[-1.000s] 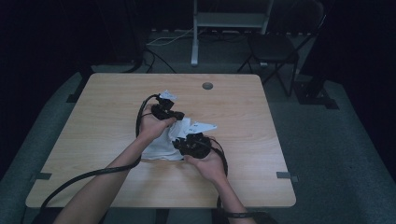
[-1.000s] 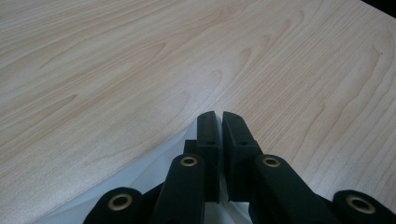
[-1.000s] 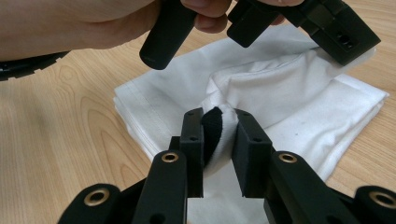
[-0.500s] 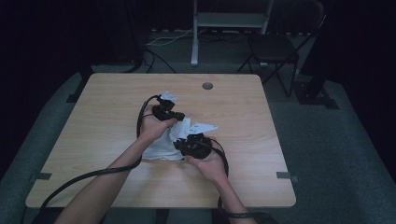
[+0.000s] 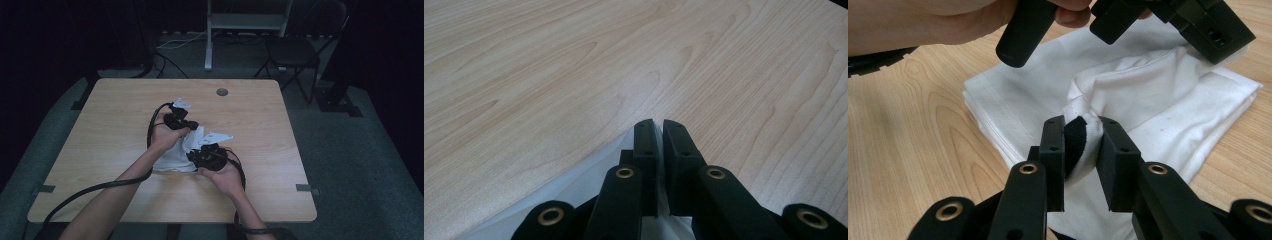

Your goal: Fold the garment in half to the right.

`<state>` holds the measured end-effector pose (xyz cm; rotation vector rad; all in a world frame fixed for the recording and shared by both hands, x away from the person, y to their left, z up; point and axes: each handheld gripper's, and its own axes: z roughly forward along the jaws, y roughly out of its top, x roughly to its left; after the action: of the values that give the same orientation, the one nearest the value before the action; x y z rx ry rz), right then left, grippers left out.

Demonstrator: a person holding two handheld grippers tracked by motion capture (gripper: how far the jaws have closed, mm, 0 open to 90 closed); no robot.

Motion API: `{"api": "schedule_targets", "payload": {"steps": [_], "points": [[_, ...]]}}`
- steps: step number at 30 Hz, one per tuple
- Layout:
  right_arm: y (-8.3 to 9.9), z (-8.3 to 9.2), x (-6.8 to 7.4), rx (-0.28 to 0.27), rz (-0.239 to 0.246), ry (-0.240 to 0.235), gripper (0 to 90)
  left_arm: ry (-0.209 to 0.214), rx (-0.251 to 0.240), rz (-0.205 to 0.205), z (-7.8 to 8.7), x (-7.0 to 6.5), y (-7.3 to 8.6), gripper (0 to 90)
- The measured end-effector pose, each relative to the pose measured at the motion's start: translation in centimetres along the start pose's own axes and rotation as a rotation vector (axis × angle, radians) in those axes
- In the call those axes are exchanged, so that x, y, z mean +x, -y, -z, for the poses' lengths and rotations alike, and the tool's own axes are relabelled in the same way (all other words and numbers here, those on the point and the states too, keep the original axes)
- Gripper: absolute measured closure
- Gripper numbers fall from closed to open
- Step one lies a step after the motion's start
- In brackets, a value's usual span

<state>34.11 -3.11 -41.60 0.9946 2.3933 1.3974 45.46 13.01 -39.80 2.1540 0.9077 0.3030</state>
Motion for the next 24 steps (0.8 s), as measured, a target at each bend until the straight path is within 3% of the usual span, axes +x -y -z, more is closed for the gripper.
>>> {"api": "schedule_targets", "payload": {"steps": [24], "points": [[0.62, 0.05, -0.43, 0.022, 0.003, 0.005, 72.0, 0.009, 0.008, -0.018, -0.65, -0.25, 0.2, 82.5]]}}
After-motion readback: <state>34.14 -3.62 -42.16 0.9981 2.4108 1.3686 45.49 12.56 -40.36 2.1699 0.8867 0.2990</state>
